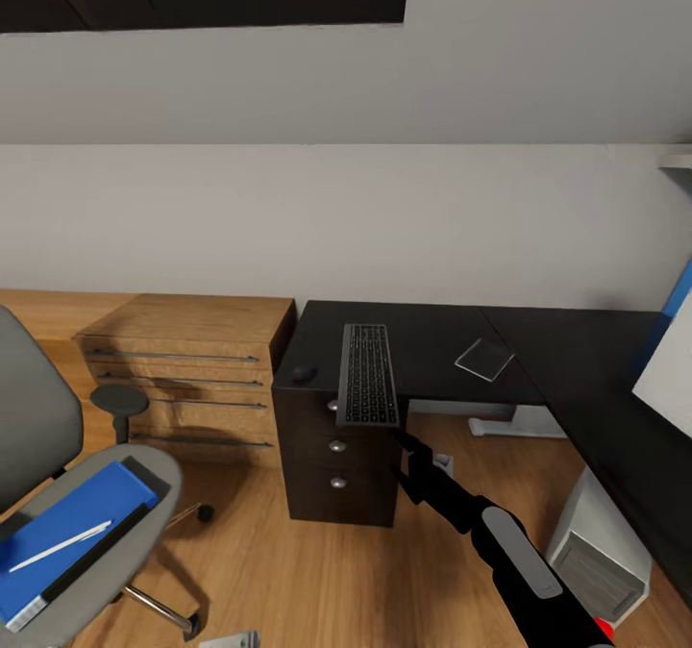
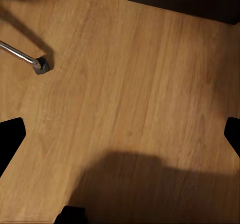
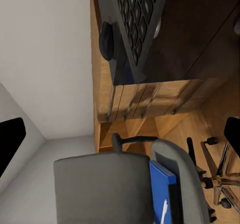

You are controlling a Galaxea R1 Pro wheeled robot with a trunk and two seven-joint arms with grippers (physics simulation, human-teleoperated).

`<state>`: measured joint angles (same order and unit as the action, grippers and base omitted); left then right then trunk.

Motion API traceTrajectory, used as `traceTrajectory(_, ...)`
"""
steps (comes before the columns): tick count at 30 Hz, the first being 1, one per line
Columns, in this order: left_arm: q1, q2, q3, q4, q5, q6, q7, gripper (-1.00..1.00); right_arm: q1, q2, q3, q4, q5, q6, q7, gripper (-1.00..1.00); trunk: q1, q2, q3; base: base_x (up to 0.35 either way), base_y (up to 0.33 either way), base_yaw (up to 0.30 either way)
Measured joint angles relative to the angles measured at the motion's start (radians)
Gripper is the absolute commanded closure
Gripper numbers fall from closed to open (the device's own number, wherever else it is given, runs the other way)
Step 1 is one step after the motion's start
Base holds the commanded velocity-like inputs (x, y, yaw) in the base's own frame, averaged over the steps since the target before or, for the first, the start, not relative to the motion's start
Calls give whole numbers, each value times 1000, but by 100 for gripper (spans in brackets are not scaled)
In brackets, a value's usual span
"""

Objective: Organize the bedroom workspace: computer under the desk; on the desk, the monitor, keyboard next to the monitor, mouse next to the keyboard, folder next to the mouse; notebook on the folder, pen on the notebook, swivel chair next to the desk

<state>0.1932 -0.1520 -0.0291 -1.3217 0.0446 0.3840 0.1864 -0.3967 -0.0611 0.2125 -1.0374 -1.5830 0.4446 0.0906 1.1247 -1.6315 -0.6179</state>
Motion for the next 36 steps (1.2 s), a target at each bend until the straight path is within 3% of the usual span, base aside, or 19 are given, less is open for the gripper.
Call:
traceTrajectory(8, 0, 1, 0, 12, 0, 0, -1, -100, 0, -1, -1, 2, 1, -14, 0, -100, 0, 0, 0, -16, 0, 0)
traceTrajectory(16, 0, 1, 1, 24, 0, -17, 0, -100, 0, -5, -3, 3, 3, -69, 0, -100, -31, 56, 25, -2, 0, 0)
traceTrajectory(20, 0, 1, 0, 47, -2, -71, 3, -100, 0, -18, -13, 4, 9, -147, 1, -100, -46, 84, 37, 0, 0, 0)
traceTrajectory(21, 0, 1, 0, 66, -3, -120, 5, -100, 0, -37, -16, 5, 27, -205, 1, -100, -50, 91, 41, 0, 0, 0)
traceTrajectory(24, 0, 1, 0, 78, -3, -159, 5, -100, 0, -52, -17, 5, 66, -259, 0, -100, -61, 112, 50, 0, 0, 0)
traceTrajectory(30, 0, 1, 0, 85, -3, -182, 7, -100, 0, -61, -20, 5, 159, -325, -11, -100, -84, 154, 69, 0, 0, 0)
traceTrajectory(36, 0, 1, 0, 87, -4, -187, 7, -100, 0, -62, -22, 2, 198, -342, -75, -100, -107, 196, 88, 0, 0, 0)
